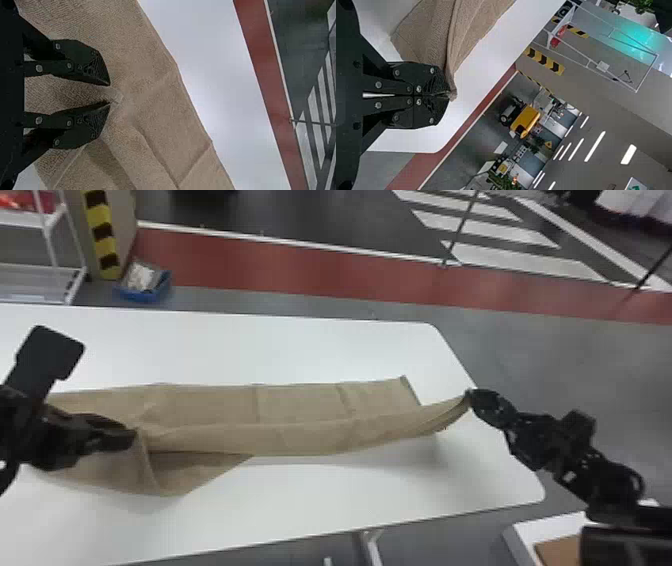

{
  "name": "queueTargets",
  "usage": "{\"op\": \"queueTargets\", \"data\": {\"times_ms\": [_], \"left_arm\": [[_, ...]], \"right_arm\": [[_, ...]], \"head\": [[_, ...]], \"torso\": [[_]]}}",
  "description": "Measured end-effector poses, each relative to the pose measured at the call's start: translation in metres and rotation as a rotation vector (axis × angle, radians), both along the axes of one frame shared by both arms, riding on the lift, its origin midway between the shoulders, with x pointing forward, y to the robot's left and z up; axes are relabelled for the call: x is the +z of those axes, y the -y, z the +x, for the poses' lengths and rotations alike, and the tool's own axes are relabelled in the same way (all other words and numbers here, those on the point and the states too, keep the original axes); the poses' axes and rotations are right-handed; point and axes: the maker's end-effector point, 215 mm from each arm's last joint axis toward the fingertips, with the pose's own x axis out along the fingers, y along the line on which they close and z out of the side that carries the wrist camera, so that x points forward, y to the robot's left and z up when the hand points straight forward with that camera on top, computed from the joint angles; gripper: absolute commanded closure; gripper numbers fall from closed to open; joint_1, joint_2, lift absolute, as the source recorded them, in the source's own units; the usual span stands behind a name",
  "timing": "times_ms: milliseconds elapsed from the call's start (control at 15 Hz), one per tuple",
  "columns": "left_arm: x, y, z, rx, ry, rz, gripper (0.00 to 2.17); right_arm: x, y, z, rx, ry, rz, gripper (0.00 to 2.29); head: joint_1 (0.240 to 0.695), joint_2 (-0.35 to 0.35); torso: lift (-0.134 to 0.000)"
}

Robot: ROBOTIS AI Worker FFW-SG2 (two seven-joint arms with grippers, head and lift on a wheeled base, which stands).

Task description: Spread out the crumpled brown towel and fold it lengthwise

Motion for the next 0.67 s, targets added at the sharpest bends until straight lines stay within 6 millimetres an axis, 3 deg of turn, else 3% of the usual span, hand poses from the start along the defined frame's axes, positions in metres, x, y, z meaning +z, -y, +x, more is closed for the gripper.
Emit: {"op": "queueTargets", "data": {"times_ms": [200,667], "left_arm": [[-0.0011,0.0003,-0.0019,-0.003,-0.007,-0.001,1.36],[0.0049,-0.0012,-0.0001,0.004,0.002,-0.012,1.44]], "right_arm": [[-0.0002,-0.0003,0.0002,0.0,0.0,0.001,1.16],[0.0015,-0.0001,0.0002,0.0,0.005,0.003,1.16]], "head": [[0.695,-0.309],[0.695,-0.308]], "torso": [[-0.12],[-0.12]]}}
